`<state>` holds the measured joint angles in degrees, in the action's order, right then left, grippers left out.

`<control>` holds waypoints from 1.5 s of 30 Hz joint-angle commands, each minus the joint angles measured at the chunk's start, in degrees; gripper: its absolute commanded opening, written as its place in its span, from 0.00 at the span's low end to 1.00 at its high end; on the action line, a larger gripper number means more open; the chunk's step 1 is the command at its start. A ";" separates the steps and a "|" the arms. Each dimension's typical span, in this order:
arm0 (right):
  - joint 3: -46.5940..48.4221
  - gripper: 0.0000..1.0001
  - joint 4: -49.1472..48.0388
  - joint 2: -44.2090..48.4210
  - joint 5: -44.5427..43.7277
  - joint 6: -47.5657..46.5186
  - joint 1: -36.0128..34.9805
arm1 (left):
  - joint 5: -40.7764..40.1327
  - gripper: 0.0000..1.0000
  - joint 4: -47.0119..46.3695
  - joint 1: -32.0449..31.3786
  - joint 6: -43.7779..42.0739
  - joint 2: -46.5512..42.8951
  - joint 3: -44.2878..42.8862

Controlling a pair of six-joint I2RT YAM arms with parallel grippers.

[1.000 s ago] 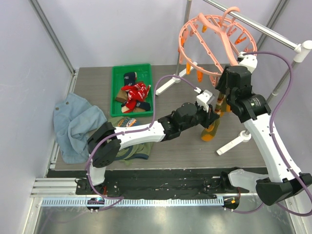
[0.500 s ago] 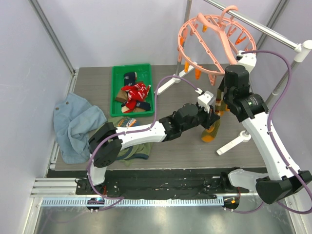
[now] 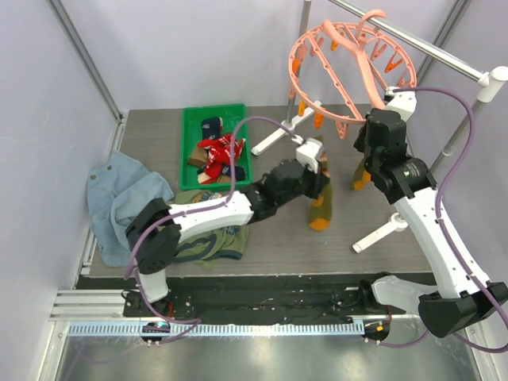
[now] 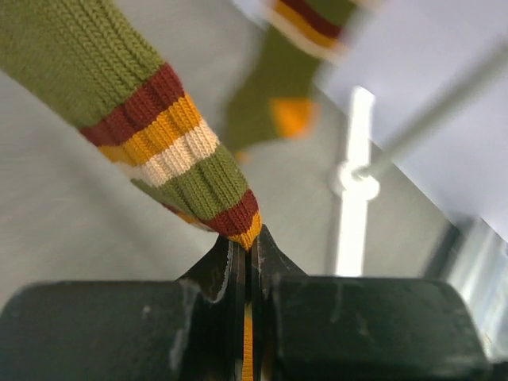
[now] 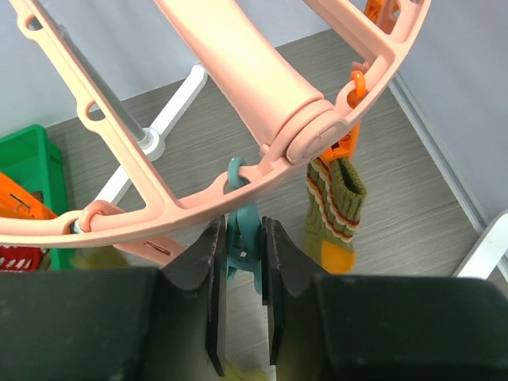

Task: Remove the socks clipped to the hanger

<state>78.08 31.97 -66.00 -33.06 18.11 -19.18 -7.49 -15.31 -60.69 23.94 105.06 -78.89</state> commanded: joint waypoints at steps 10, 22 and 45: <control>-0.21 0.02 -3.49 1.93 3.00 0.00 -0.33 | -0.08 0.00 19.76 30.25 -0.47 -9.88 -6.26; -1.88 0.02 -4.89 1.40 4.14 -0.09 -0.25 | 9.07 0.00 28.32 43.63 2.07 13.14 -18.13; 1.28 0.04 -3.66 0.25 7.74 3.51 -0.33 | 1.60 0.84 26.05 38.37 -2.24 -7.40 -12.53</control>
<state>76.73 29.58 -65.91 -27.57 19.55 -19.18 -4.99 17.65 -19.11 23.35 105.25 -96.16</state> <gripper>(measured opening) 0.230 0.821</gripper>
